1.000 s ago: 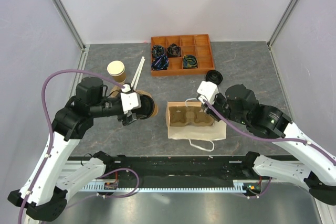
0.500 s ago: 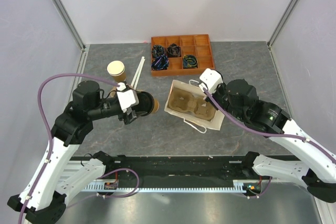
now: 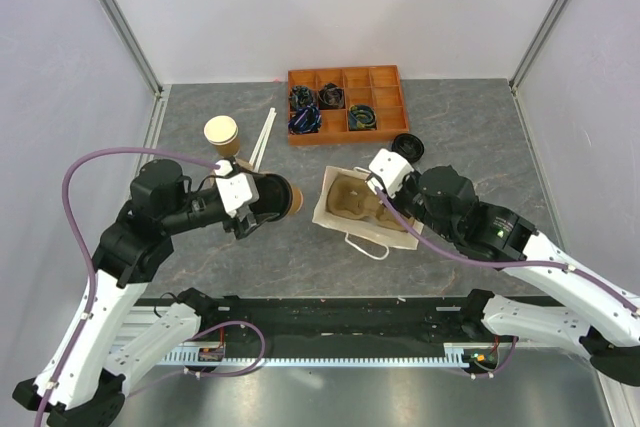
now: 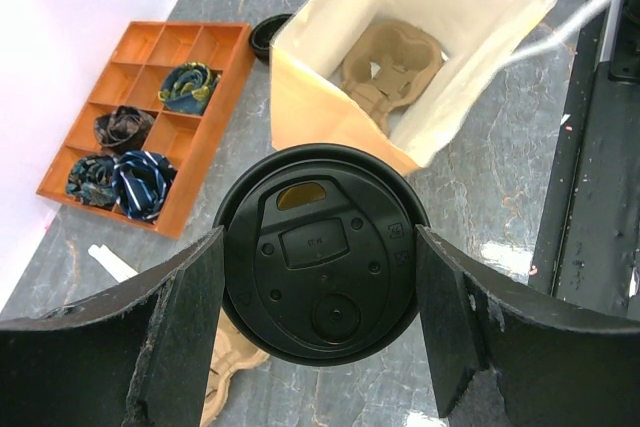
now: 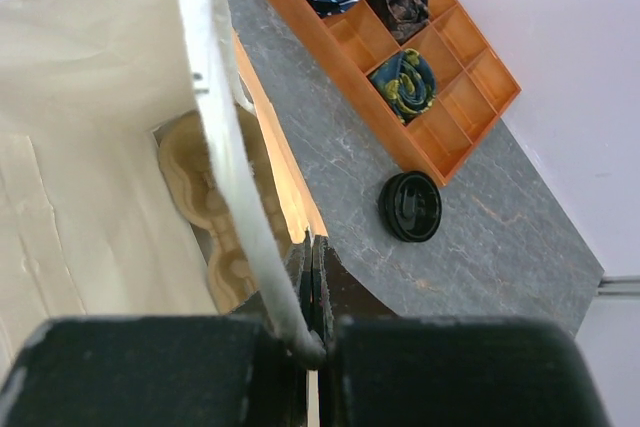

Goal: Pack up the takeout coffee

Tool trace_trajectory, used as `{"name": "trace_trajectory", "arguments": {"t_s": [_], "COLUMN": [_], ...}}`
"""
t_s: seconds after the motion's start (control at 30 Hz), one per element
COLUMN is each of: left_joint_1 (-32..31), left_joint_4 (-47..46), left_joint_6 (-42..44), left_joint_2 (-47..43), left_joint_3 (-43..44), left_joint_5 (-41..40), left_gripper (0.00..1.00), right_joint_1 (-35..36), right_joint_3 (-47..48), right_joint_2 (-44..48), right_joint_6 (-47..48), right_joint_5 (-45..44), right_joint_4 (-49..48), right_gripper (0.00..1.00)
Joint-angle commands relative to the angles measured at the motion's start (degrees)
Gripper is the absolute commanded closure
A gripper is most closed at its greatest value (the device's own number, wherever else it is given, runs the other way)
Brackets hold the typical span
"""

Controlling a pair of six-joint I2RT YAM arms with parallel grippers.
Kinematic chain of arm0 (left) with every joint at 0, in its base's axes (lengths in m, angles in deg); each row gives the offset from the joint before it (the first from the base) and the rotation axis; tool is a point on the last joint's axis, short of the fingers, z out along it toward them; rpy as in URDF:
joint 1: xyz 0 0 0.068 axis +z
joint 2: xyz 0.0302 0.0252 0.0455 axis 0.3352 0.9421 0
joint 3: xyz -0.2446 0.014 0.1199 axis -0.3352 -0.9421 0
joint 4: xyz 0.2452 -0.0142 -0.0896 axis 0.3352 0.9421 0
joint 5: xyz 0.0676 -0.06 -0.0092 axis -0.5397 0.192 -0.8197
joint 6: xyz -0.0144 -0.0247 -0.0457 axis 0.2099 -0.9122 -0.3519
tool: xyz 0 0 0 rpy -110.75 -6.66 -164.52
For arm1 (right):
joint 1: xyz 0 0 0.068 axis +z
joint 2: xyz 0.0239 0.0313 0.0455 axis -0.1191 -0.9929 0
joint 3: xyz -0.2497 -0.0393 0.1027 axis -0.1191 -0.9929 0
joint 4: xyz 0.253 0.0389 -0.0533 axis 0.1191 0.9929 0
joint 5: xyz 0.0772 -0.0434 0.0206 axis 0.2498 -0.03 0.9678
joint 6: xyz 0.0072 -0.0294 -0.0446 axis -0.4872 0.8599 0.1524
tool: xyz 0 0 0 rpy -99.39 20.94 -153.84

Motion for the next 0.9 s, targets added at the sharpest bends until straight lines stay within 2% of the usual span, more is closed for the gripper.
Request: {"name": "trace_trajectory", "arguments": {"t_s": [0.0,0.4,0.5,0.7,0.87], "left_joint_1": [-0.20,-2.39,-5.73,-17.24,-26.55], "left_joint_4": [-2.43,-5.95,-6.74,-9.19,-13.24], "left_joint_6": [-1.98,-0.31,0.65,8.46,13.57], "left_joint_2": [0.56,5.66,6.63,8.03,8.30], "left_joint_3": [3.88,10.91,11.97,9.87,5.65], "left_joint_5": [0.61,7.64,7.29,0.53,-8.17], "left_gripper": [0.57,0.58,0.58,0.59,0.61], "right_joint_1": [1.46,2.78,2.86,2.86,2.86], "right_joint_3": [0.26,1.85,1.93,3.51,4.83], "right_joint_2": [0.48,-1.28,-1.81,-2.51,-2.68], "right_joint_6": [-1.91,-2.89,-3.06,-4.29,-4.64], "right_joint_5": [-1.60,-1.07,-0.98,1.12,1.83], "right_joint_4": [-1.90,-1.63,-1.81,-0.76,0.13], "right_gripper": [1.00,1.00,1.00,1.00,1.00]}}
